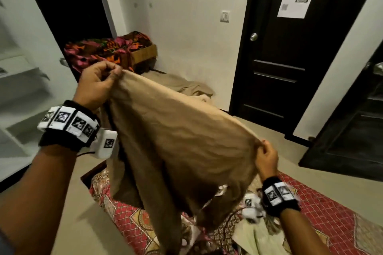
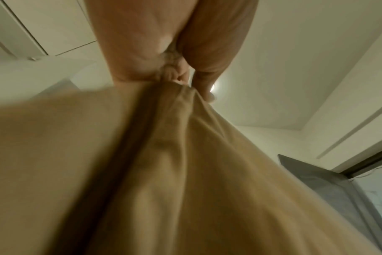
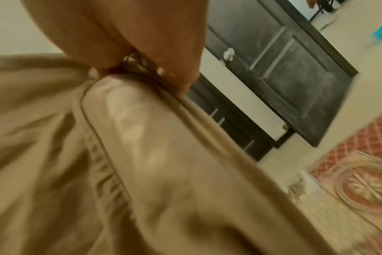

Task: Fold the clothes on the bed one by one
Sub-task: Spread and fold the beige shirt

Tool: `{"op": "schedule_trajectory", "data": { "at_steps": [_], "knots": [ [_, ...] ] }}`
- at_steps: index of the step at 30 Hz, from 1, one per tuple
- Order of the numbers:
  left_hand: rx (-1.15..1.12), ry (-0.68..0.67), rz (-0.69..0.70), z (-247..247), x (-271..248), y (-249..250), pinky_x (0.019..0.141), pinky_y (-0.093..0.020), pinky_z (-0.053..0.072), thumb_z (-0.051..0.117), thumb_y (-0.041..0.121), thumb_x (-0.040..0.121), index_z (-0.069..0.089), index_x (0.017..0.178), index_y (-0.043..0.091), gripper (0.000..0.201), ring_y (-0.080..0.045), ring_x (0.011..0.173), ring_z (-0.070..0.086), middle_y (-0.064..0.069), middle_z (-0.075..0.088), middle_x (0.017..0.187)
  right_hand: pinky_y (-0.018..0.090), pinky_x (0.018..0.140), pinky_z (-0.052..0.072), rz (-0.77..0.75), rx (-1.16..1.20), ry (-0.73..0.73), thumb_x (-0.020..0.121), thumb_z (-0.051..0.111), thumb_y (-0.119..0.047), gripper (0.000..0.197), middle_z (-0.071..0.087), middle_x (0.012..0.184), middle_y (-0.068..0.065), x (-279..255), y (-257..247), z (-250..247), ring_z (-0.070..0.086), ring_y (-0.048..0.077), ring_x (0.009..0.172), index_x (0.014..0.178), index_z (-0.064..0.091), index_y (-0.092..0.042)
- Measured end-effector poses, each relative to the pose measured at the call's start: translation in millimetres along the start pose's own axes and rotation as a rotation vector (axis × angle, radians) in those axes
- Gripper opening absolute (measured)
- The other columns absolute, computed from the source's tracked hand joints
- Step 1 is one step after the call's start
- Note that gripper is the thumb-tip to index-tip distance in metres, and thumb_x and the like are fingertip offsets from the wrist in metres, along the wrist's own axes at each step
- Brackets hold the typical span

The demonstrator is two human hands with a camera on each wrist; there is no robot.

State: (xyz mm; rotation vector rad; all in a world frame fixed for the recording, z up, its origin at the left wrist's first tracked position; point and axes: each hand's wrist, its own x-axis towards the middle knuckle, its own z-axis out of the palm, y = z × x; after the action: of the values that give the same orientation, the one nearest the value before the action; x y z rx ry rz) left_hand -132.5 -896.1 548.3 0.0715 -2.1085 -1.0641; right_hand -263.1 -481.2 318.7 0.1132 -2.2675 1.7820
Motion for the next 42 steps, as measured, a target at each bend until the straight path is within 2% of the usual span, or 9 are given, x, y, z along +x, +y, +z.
{"op": "schedule_trajectory", "data": {
  "at_steps": [5, 11, 18, 24, 27, 33, 35, 39, 42],
  "knots": [
    [0.034, -0.201, -0.124, -26.4, 0.8, -40.9, 0.074, -0.004, 0.049, 0.067, 0.009, 0.09, 0.064, 0.106, 0.025, 0.023, 0.013, 0.078, 0.061, 0.014, 0.069, 0.093, 0.005, 0.064, 0.038, -0.376, -0.205, -0.073, 0.093, 0.059, -0.004, 0.018, 0.063, 0.084, -0.013, 50.2, -75.6, -65.5, 0.056, -0.009, 0.073, 0.093, 0.065, -0.021],
    [0.036, -0.397, -0.295, -7.4, 41.8, -86.6, 0.066, -0.006, 0.051, 0.06, 0.011, 0.096, 0.07, 0.104, 0.014, 0.013, 0.004, 0.071, 0.062, 0.01, 0.071, 0.083, 0.005, 0.067, 0.04, -0.504, -0.53, -0.225, 0.086, 0.077, -0.009, 0.007, 0.068, 0.078, 0.0, 78.1, -120.9, -81.6, 0.061, 0.008, 0.076, 0.091, 0.074, -0.012],
    [0.144, -0.535, -0.381, 82.4, 131.2, -196.0, 0.048, -0.015, 0.042, 0.064, 0.013, 0.096, 0.061, 0.071, 0.011, 0.025, 0.002, 0.043, 0.047, 0.011, 0.058, 0.048, 0.044, 0.078, 0.047, -0.242, -0.993, -0.274, 0.099, 0.062, -0.029, 0.021, 0.074, 0.103, 0.016, 142.7, -77.5, -48.2, 0.067, 0.04, 0.097, 0.11, 0.077, -0.019],
    [0.258, -0.558, -0.25, 168.2, 215.7, -254.0, 0.073, -0.036, 0.048, 0.073, 0.022, 0.09, 0.069, 0.079, 0.016, 0.013, -0.02, 0.071, 0.058, -0.01, 0.068, 0.075, 0.044, 0.091, 0.048, 0.026, -0.917, -0.054, 0.098, 0.062, -0.019, 0.024, 0.071, 0.117, 0.021, 196.1, -73.5, -1.5, 0.063, 0.042, 0.112, 0.117, 0.075, -0.012],
    [0.124, -0.5, -0.193, 193.4, 243.8, -263.3, 0.073, -0.024, 0.05, 0.069, 0.007, 0.091, 0.071, 0.1, 0.0, 0.011, -0.004, 0.067, 0.06, -0.01, 0.068, 0.082, 0.045, 0.095, 0.05, 0.006, -0.841, 0.137, 0.091, 0.061, -0.024, 0.03, 0.073, 0.11, 0.023, 206.1, -77.6, 13.1, 0.066, 0.043, 0.107, 0.111, 0.077, -0.008],
    [-0.021, -0.464, -0.037, 159.7, 238.0, -256.3, 0.097, -0.023, 0.052, 0.063, 0.007, 0.092, 0.071, 0.118, 0.036, 0.04, 0.011, 0.09, 0.062, 0.025, 0.071, 0.089, 0.017, 0.091, 0.049, -0.171, -0.628, 0.376, 0.084, 0.056, -0.009, 0.031, 0.076, 0.104, 0.014, 165.0, -82.6, 24.7, 0.07, 0.018, 0.097, 0.106, 0.078, -0.004],
    [0.018, -0.467, 0.013, 141.7, 214.9, -256.7, 0.08, 0.001, 0.042, 0.059, 0.001, 0.092, 0.072, 0.117, 0.03, 0.04, 0.025, 0.079, 0.054, 0.045, 0.06, 0.079, 0.016, 0.097, 0.047, -0.24, -0.558, 0.412, 0.083, 0.057, 0.001, 0.032, 0.075, 0.11, 0.007, 132.6, -77.8, 34.7, 0.068, 0.014, 0.104, 0.107, 0.077, -0.005],
    [-0.006, -0.452, -0.065, 132.9, 148.7, -324.0, 0.076, 0.002, 0.04, 0.062, -0.001, 0.092, 0.069, 0.109, -0.008, 0.02, 0.027, 0.077, 0.053, 0.051, 0.057, 0.081, 0.025, 0.109, 0.041, -0.255, -0.632, 0.374, 0.087, 0.065, -0.004, 0.027, 0.069, 0.121, -0.001, 53.1, -33.2, 62.1, 0.062, 0.018, 0.116, 0.111, 0.076, -0.005],
    [-0.032, -0.53, -0.18, 132.3, 90.8, -367.7, 0.088, 0.0, 0.041, 0.062, -0.013, 0.088, 0.068, 0.102, -0.007, 0.017, 0.024, 0.086, 0.057, 0.048, 0.061, 0.087, 0.035, 0.112, 0.041, -0.114, -0.668, 0.295, 0.092, 0.063, -0.013, 0.027, 0.066, 0.129, 0.002, -10.5, 22.3, 93.7, 0.061, 0.021, 0.121, 0.116, 0.074, -0.013]
  ]
}}
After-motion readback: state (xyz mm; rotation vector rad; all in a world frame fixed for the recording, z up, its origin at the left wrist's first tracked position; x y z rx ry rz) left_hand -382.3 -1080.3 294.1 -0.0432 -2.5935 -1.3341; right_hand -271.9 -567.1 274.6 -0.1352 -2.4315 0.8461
